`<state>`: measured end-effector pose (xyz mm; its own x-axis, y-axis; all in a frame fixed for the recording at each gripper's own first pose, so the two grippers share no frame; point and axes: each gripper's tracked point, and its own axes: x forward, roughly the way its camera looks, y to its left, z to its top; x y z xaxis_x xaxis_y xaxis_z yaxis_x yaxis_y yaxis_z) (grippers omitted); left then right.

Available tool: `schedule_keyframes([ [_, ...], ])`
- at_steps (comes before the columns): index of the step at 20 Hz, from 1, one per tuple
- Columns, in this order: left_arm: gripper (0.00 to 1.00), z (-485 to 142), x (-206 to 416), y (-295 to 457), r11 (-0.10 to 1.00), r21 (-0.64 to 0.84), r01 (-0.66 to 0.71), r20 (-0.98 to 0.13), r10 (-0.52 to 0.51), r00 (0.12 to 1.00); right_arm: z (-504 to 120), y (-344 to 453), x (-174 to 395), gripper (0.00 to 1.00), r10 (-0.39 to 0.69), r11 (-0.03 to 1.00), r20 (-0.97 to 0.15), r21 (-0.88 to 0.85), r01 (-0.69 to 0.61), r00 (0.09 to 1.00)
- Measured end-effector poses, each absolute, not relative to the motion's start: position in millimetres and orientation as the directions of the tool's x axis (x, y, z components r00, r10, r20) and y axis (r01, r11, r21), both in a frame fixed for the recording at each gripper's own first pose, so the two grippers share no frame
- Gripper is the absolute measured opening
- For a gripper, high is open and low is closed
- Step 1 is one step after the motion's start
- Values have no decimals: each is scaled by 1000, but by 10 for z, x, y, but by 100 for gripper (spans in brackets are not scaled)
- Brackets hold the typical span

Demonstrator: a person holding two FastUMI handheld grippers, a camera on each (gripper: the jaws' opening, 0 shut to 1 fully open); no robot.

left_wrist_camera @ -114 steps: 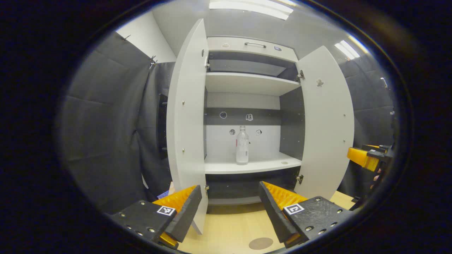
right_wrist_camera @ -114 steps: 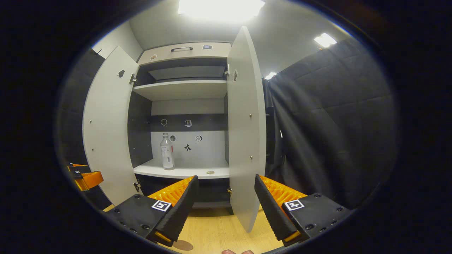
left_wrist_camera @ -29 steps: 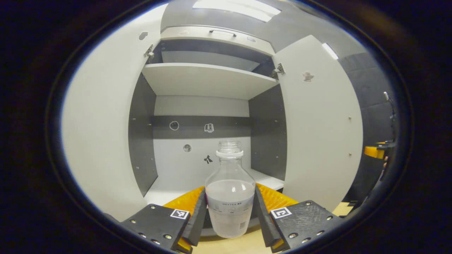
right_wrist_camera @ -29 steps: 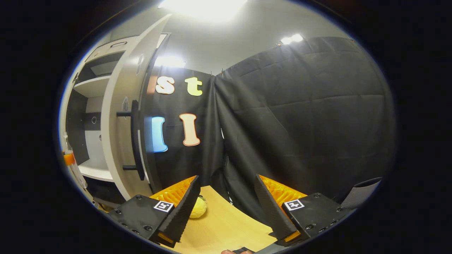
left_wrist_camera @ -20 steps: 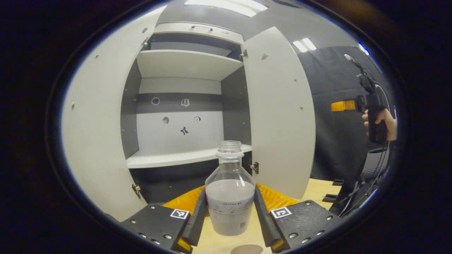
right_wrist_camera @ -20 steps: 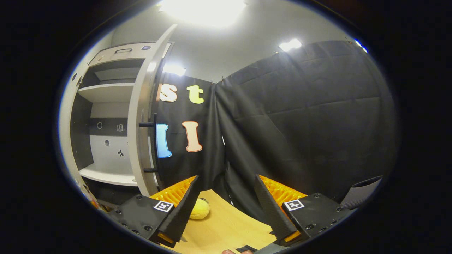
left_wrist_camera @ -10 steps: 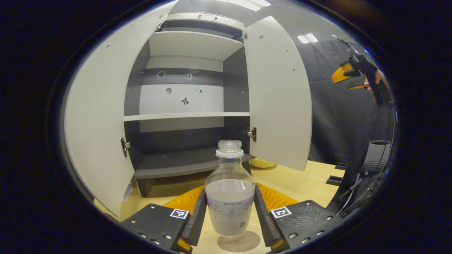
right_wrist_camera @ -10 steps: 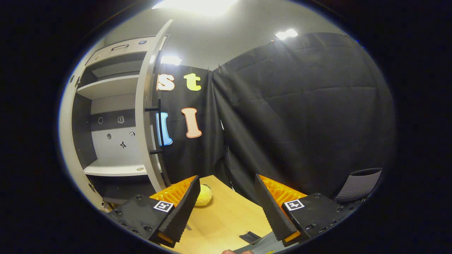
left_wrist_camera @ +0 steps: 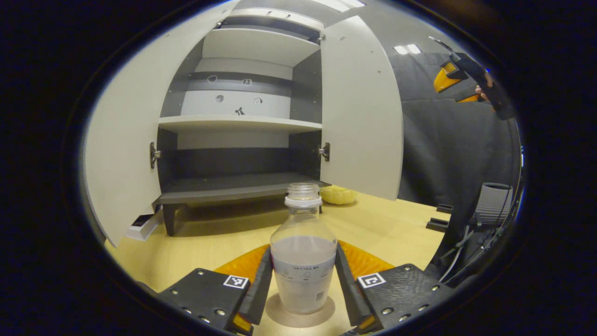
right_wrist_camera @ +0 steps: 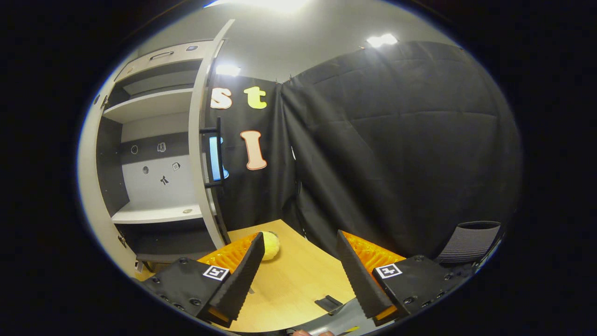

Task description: Grasp the bottle in the cabinet with the left hand and place it on the coaster, then close the right door with the right hand and the left door with the left hand.

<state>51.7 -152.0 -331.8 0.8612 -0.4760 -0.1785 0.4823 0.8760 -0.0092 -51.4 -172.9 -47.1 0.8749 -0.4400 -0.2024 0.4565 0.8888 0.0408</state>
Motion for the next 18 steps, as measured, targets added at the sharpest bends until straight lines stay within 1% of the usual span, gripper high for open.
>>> schedule_keyframes([
  [6, 70, -3314, 383, -1444, 875, 3, 484, -192, -474, 859, -516, -1686, -502, 92, -427, 897, -210, 27, 442, 879],
  [7, 77, -3331, 350, -1429, 875, 1, 483, -201, -473, 858, -527, -1683, -494, 92, -426, 897, -213, 27, 442, 879],
  [8, 71, -3356, 333, -1417, 874, 3, 486, -214, -475, 854, -543, -1674, -486, 92, -424, 898, -217, 30, 440, 879],
  [9, 77, -3374, 318, -1399, 874, 14, 487, -226, -471, 853, -546, -1666, -484, 92, -420, 898, -220, 35, 438, 880],
  [10, 71, -3381, 322, -1385, 872, 21, 490, -237, -472, 849, -561, -1665, -487, 92, -419, 899, -218, 36, 437, 881],
  [11, 65, -3366, 314, -1352, 873, 26, 487, -246, -467, 849, -562, -1675, -487, 98, -422, 898, -216, 32, 439, 880],
  [14, 100, -3168, 261, -1326, 872, 16, 489, -236, -472, 850, -641, -1692, -519, 98, -431, 896, -222, 10, 444, 875],
  [15, 95, -3083, 224, -1344, 866, -1, 501, -233, -487, 842, -666, -1687, -533, 98, -430, 897, -228, 4, 442, 874],
  [17, 89, -2882, 169, -1363, 855, -24, 519, -230, -510, 829, -734, -1706, -581, 98, -437, 895, -237, -19, 445, 868],
  [18, 95, -2732, 153, -1340, 855, -25, 519, -221, -511, 831, -764, -1743, -611, 98, -446, 890, -242, -23, 454, 862],
])
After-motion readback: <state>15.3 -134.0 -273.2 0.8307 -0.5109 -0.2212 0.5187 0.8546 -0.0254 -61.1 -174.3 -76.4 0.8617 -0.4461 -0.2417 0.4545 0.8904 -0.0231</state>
